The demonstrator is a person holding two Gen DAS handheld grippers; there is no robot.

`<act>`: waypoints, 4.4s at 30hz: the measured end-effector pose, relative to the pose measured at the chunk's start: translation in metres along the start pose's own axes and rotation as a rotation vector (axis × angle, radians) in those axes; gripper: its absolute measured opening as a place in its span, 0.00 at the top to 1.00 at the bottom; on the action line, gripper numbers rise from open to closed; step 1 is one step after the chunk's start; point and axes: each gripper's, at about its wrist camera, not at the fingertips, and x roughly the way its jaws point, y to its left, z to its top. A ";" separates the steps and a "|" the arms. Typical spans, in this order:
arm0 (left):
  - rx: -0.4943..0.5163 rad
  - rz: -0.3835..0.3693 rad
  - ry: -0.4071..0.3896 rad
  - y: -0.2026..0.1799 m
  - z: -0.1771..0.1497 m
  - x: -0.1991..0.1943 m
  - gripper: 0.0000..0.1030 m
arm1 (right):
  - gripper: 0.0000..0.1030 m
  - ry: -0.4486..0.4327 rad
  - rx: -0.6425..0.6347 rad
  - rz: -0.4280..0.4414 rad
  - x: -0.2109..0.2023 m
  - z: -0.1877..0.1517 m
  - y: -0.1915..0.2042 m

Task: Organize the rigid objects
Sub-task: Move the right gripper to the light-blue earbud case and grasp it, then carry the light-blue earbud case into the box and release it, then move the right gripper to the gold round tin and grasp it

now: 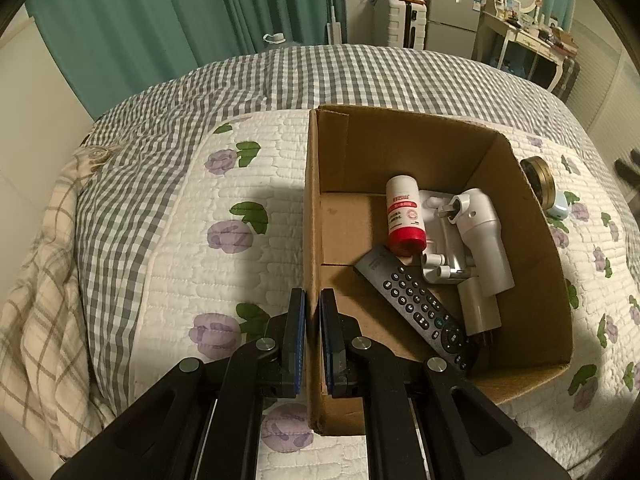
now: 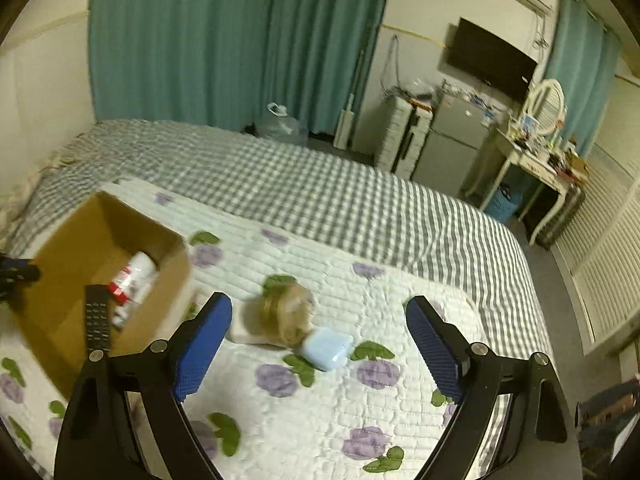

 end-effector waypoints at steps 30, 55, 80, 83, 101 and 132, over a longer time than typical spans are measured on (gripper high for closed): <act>-0.001 0.011 0.002 0.001 -0.001 0.001 0.93 | 0.45 0.214 0.004 0.031 0.156 -0.074 -0.012; 0.002 0.007 -0.002 0.002 -0.003 0.002 0.93 | 0.45 0.057 0.097 0.037 0.048 -0.038 -0.013; 0.019 0.002 -0.022 0.000 -0.004 0.001 0.93 | 0.45 0.003 -0.191 0.319 0.018 0.009 0.198; 0.019 0.004 -0.024 0.000 -0.004 0.001 0.93 | 0.45 0.044 -0.225 0.317 0.030 -0.006 0.209; 0.016 0.001 -0.023 -0.001 -0.004 0.002 0.93 | 0.45 0.105 -0.211 0.330 0.051 -0.032 0.216; 0.000 -0.001 -0.009 0.001 -0.005 0.002 0.92 | 0.06 -0.088 0.131 -0.017 -0.008 0.027 0.012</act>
